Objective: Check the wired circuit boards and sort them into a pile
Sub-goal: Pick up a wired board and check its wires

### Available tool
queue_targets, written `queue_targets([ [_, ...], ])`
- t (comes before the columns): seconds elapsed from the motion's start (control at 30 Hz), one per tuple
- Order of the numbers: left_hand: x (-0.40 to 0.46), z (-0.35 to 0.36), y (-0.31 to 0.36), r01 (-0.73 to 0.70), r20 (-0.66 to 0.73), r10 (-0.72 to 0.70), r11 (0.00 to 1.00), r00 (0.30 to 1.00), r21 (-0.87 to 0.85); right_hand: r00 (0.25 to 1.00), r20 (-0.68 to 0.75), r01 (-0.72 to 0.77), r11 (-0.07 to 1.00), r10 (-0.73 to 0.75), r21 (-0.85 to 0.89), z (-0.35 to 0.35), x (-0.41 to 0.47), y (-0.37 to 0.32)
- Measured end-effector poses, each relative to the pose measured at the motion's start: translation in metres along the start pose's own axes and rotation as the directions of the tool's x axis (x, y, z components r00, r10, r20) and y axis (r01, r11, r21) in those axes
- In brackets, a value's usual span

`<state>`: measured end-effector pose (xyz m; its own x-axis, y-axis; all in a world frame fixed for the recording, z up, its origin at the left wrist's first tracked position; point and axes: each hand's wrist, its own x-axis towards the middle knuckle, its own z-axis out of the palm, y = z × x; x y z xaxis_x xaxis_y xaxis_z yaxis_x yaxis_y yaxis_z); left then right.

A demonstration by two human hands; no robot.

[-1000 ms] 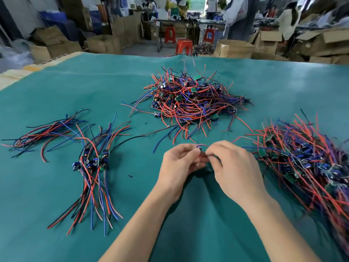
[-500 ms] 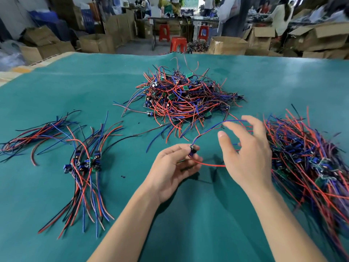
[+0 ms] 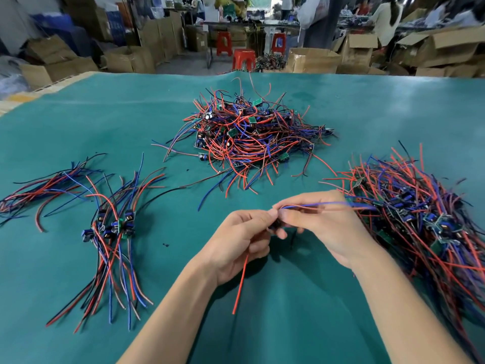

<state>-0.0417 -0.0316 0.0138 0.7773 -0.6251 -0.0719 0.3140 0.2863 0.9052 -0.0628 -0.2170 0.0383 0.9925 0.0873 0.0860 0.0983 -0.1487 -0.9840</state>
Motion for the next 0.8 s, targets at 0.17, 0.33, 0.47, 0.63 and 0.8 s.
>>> queue_targets([
  [0.17, 0.0, -0.004, -0.002, -0.048, 0.01, 0.048, 0.99, 0.999, 0.135, 0.998, -0.002, -0.059, 0.983, 0.06, 0.171, 0.006, 0.002, 0.0],
  [0.33, 0.003, -0.003, -0.002, -0.058, 0.003, 0.058, 0.991, 0.998, 0.121, 0.95, -0.242, -0.107, 0.936, 0.196, 0.336, 0.013, 0.007, 0.0],
  [0.47, 0.003, -0.001, -0.004, -0.041, 0.012, 0.04, 0.987, 0.999, 0.154, 0.91, -0.318, -0.087, 0.872, 0.266, 0.482, 0.015, 0.009, 0.0],
  [0.63, 0.001, -0.002, -0.004, -0.037, 0.043, 0.029, 0.981, 0.999, 0.188, 0.847, -0.437, -0.047, 0.861, 0.303, 0.506, 0.007, 0.012, 0.002],
  [0.8, 0.001, 0.003, -0.006, -0.016, 0.078, -0.004, 0.966, 0.997, 0.259, 0.705, -0.668, 0.089, 0.904, 0.239, 0.418, -0.02, 0.012, 0.005],
])
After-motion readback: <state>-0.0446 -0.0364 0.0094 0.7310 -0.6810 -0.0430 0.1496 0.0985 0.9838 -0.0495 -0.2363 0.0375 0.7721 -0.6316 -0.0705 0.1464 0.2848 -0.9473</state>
